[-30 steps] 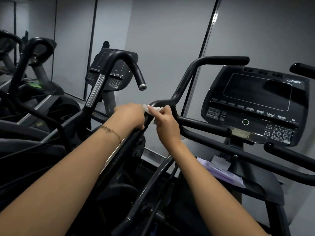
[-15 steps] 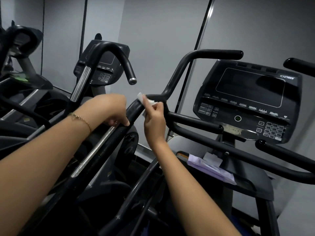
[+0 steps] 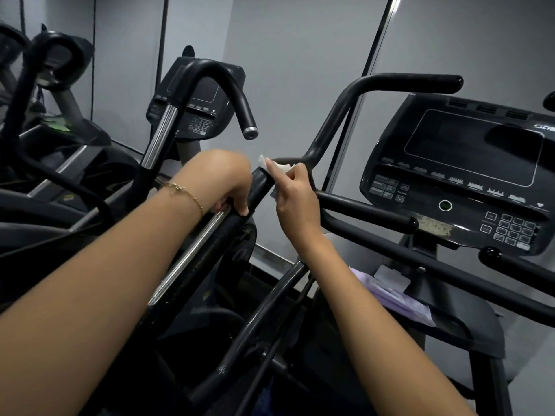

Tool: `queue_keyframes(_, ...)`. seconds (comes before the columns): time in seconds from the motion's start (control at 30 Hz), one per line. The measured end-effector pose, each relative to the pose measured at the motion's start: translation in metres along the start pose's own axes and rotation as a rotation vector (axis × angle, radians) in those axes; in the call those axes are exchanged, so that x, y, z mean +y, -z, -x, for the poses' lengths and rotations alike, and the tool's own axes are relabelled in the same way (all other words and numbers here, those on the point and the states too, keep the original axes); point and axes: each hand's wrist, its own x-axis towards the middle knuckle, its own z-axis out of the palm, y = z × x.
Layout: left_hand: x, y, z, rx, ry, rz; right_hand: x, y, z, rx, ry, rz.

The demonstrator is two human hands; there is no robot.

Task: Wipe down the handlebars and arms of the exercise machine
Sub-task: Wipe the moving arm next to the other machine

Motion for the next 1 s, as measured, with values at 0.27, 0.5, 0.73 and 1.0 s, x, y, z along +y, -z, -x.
queue_keyframes(0.27,0.008,-0.005,0.006,0.034,0.038,-0.046,0.002,0.008,-0.016,-0.070,-0.064,0.088)
queue_keyframes(0.5,0.002,-0.005,0.003,0.014,0.060,-0.037,0.006,0.021,-0.012,-0.123,0.163,0.143)
queue_keyframes(0.73,-0.004,-0.011,0.007,0.087,0.050,0.015,-0.008,0.023,0.002,-0.233,0.058,0.112)
queue_keyframes(1.0,-0.049,-0.041,0.027,0.181,-0.054,0.339,-0.038,0.030,0.025,0.023,-0.390,-0.473)
